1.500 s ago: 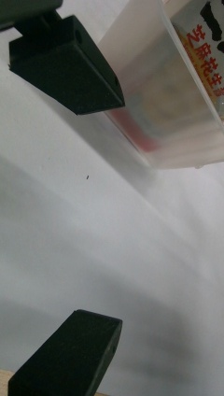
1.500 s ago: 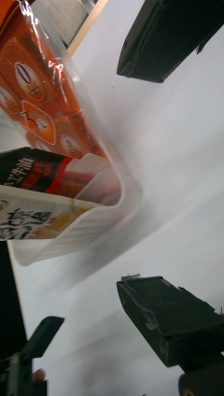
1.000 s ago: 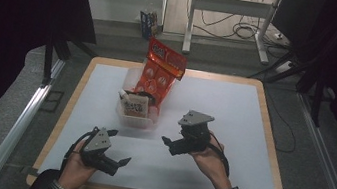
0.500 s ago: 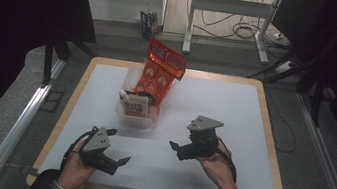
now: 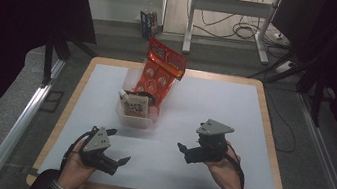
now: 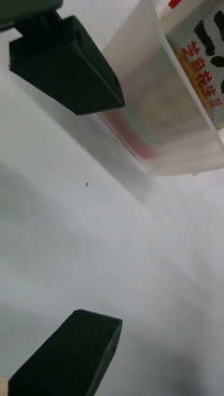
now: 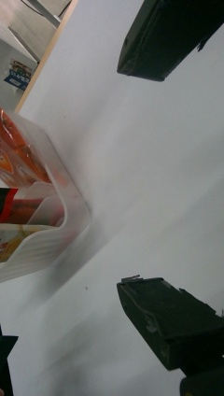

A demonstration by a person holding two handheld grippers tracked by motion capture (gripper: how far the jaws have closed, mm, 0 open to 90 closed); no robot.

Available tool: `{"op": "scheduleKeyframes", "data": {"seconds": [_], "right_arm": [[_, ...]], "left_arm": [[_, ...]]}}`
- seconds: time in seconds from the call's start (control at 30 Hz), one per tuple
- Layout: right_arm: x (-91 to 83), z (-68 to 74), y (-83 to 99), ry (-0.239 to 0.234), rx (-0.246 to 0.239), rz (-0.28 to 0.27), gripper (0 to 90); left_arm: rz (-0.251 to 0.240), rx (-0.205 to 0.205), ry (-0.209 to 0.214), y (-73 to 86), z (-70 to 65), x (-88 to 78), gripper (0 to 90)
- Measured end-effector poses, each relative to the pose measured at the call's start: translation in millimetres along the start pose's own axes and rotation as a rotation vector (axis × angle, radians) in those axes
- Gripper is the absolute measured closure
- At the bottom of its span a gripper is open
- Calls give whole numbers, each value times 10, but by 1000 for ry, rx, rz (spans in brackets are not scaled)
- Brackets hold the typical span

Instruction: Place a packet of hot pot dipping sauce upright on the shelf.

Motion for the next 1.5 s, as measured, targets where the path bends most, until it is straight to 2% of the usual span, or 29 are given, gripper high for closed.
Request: {"op": "scheduleKeyframes", "data": {"seconds": [0.53, 0.97, 1.23, 1.5], "right_arm": [[-203, -83, 220, 34, 37, -8, 0], [-365, -221, 517, 78, 86, 3, 0], [-415, -303, 811, 118, 110, 47, 0], [-411, -352, 977, 120, 155, 84, 0]], "left_arm": [[2, 3, -3, 1, -2, 4, 0], [20, 16, -2, 18, -15, 22, 0], [32, 27, -1, 31, -28, 37, 0], [39, 33, -1, 36, -34, 44, 0]]}}
Point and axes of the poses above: each handheld gripper's, and its own axes: x roughly forward along the jaws, y roughly out of its underside, z roughly to its left, the point moved 9 cm from there along x, roughly forward along the jaws, and after that the axes turned 1 degree about x, right-handed, at the moved point
